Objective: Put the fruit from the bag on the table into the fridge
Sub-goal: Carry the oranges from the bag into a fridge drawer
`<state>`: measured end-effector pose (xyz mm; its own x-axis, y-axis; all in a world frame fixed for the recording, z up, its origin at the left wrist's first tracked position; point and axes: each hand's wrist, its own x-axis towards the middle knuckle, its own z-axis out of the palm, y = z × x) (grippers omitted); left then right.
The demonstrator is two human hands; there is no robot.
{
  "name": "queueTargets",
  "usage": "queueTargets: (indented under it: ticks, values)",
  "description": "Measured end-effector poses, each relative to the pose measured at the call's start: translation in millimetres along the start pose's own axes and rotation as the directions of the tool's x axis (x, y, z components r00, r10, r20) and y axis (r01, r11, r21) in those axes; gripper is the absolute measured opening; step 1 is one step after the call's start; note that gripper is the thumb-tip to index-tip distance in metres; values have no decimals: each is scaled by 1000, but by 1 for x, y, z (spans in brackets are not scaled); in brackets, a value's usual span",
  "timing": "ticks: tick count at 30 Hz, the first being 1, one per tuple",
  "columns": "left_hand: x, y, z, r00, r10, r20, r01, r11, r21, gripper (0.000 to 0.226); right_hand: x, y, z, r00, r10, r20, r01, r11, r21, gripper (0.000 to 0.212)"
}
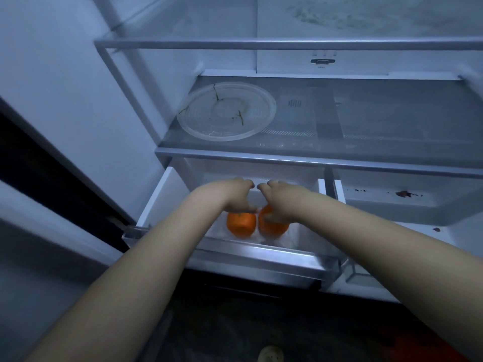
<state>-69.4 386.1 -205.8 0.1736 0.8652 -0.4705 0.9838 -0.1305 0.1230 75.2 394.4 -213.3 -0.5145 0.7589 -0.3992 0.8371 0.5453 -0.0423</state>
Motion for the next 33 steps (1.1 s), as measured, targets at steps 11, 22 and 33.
queueTargets:
  ticks: [11,22,33]
  values:
    - [-141,65,7,740,-47,-671,80,997,18,54,-126,10,-7,742,-115,-661,265,955,132,41]
    - [-282,126,80,557,-334,-761,377,918,-127,60,-219,-22,30,615,-352,-706,524,851,31,41]
    - [-431,137,165,332,-688,-645,662,657,-361,56,-271,-150,40,440,-687,-578,805,588,-86,48]
